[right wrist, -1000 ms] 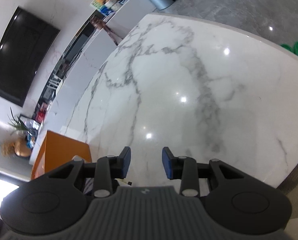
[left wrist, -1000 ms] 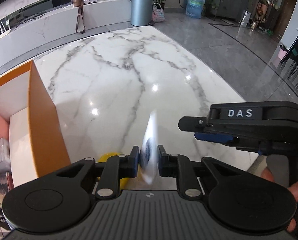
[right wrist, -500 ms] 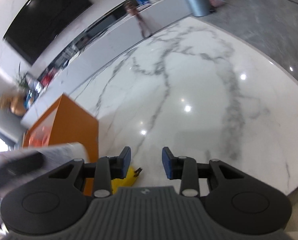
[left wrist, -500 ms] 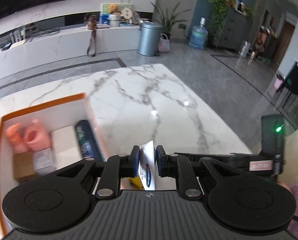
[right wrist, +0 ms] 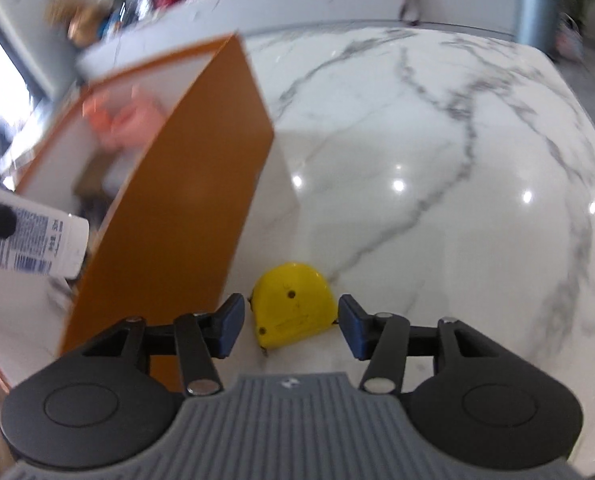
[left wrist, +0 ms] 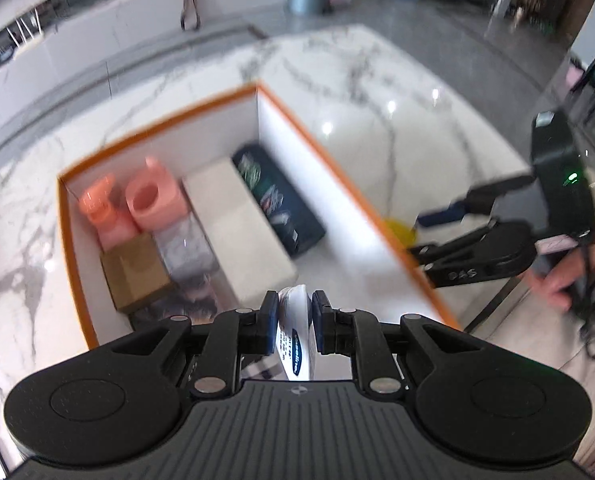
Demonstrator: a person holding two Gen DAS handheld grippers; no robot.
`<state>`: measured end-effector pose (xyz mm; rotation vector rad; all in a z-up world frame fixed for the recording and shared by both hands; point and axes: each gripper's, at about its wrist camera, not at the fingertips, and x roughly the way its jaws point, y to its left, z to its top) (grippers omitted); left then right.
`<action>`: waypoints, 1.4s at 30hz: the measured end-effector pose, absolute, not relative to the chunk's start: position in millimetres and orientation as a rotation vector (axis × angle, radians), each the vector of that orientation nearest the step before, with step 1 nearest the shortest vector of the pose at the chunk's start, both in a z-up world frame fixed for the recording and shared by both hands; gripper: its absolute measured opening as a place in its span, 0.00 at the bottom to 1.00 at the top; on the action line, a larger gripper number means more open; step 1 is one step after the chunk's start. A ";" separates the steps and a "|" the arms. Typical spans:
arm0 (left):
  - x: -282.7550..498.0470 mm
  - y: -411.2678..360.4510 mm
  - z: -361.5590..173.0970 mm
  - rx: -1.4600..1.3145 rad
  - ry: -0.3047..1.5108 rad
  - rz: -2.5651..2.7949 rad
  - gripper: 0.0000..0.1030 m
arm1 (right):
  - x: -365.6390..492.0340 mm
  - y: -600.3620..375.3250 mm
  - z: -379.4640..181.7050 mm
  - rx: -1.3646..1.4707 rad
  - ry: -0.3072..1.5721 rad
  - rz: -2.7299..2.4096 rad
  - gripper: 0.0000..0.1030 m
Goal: Organize rigid objects
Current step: 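Grasp the yellow tape measure with the right tool while the left tool carries the Vaseline tube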
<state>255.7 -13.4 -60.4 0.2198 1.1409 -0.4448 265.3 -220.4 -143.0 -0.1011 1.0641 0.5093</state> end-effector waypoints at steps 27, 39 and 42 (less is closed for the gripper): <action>263.3 -24.2 -103.5 0.523 1.076 -0.592 0.38 | 273.0 -201.8 -163.8 -0.249 1.087 0.551 0.61; 241.5 -4.5 -85.1 0.385 0.984 -0.533 0.20 | 263.6 -207.7 -135.7 -0.235 1.012 0.544 0.59; 243.4 -5.3 -85.0 0.363 0.986 -0.536 0.07 | 256.1 -208.0 -117.6 -0.249 0.985 0.553 0.59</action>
